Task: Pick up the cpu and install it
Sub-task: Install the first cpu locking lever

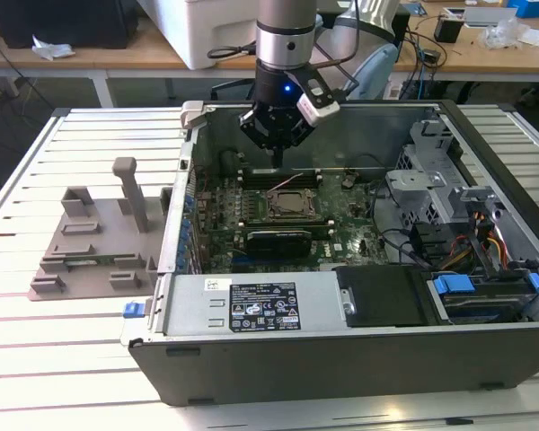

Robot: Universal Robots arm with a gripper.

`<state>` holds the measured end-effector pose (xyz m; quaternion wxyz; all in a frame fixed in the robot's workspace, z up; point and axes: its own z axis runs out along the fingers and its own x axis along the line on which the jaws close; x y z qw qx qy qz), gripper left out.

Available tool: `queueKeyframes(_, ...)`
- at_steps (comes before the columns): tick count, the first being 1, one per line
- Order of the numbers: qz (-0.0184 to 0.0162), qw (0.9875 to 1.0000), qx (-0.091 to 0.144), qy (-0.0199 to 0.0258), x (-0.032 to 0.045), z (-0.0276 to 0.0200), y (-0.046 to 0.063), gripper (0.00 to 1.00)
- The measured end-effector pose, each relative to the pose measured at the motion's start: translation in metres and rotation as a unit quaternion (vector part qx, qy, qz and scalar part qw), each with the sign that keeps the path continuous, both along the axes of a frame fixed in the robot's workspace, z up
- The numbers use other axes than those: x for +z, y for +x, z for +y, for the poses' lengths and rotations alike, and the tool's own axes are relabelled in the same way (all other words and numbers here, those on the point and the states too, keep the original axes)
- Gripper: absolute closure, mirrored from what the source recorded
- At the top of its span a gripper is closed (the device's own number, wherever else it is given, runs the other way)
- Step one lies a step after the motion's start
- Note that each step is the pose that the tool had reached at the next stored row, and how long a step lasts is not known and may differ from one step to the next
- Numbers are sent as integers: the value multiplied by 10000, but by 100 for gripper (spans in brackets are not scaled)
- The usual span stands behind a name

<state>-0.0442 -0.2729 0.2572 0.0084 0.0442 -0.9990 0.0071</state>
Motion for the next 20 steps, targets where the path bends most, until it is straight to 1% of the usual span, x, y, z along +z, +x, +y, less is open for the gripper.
queueKeyframes(1, 1, 10000, -61, 32, -15, -9, -1, 89)
queueKeyframes(2, 1, 9999, -71, 103, -20, -21, 0, 89)
queueKeyframes(3, 1, 9998, -77, 156, -24, -33, 0, 89)
queueKeyframes(4, 2, 9997, -86, 224, -35, -61, 0, 89)
queueKeyframes(7, 2, 9994, -92, 330, -55, -111, 0, 89)
queueKeyframes(8, 2, 9994, -92, 343, -72, -114, 0, 89)
queueKeyframes(11, 3, 9994, -74, 343, -165, -114, 0, 89)
queueKeyframes(12, 4, 9994, -63, 343, -210, -112, 0, 89)
queueKeyframes(13, 3, 9994, -60, 344, -238, -110, 0, 89)
queueKeyframes(14, 4, 9994, -49, 343, -289, -103, 6, 89)
queueKeyframes(17, 5, 9994, -40, 343, -345, -81, 69, 89)
queueKeyframes(20, 5, 9994, -33, 343, -367, -75, 105, 89)
